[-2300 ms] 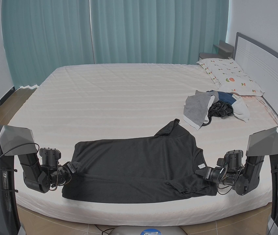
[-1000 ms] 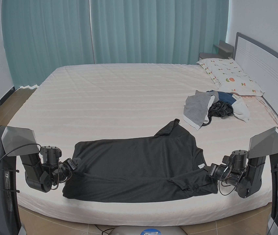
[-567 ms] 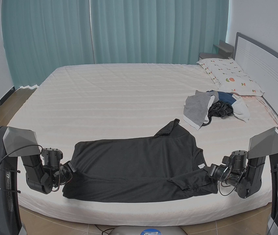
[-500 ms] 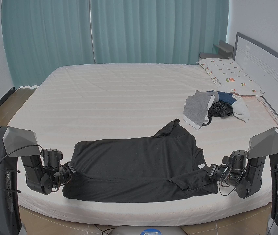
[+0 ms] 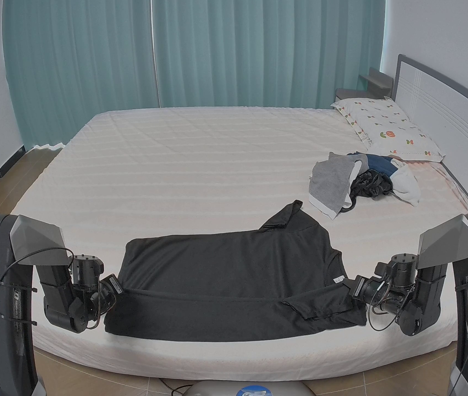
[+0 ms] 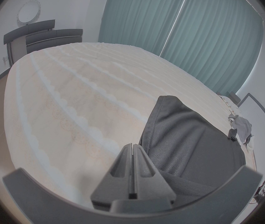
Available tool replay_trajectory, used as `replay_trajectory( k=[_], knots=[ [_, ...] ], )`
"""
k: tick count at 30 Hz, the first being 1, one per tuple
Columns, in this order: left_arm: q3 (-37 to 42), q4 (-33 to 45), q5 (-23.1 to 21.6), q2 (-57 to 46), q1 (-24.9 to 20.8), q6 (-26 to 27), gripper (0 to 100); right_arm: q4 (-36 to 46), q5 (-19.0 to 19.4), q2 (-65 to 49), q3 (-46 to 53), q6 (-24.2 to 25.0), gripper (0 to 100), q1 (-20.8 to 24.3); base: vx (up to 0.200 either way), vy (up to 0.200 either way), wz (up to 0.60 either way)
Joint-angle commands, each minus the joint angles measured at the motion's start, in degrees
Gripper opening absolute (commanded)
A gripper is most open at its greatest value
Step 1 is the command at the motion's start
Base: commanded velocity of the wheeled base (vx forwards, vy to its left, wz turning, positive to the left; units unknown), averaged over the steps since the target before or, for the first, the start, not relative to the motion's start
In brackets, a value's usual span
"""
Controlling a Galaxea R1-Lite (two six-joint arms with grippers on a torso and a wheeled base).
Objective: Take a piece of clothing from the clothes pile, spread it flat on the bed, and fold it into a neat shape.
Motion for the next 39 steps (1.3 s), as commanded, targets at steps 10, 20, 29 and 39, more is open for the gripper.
replay_trajectory(
  k=[10, 20, 29, 39],
  knots=[
    [-0.4, -0.2, 0.0, 1.2, 0.1, -0.1, 100, -0.5, 0.0, 0.6, 0.2, -0.2, 0, 0.1, 0.000, 0.000, 0.00],
    [-0.6, -0.2, -0.1, 1.0, 0.3, -0.2, 100, -0.6, 0.0, -0.6, 0.3, 0.1, 100, -0.6, 0.000, 0.000, 0.00],
    [-0.3, -0.2, -0.4, -1.5, 0.9, -2.3, 100, -0.5, 0.1, -4.8, 0.0, 6.6, 100, -3.9, 0.000, 0.000, 0.00],
    [0.2, -0.1, -2.5, -2.3, 1.1, -5.0, 100, -0.5, 0.4, -3.0, -0.3, 8.1, 100, -3.7, 0.120, 0.000, 0.00]
  ],
)
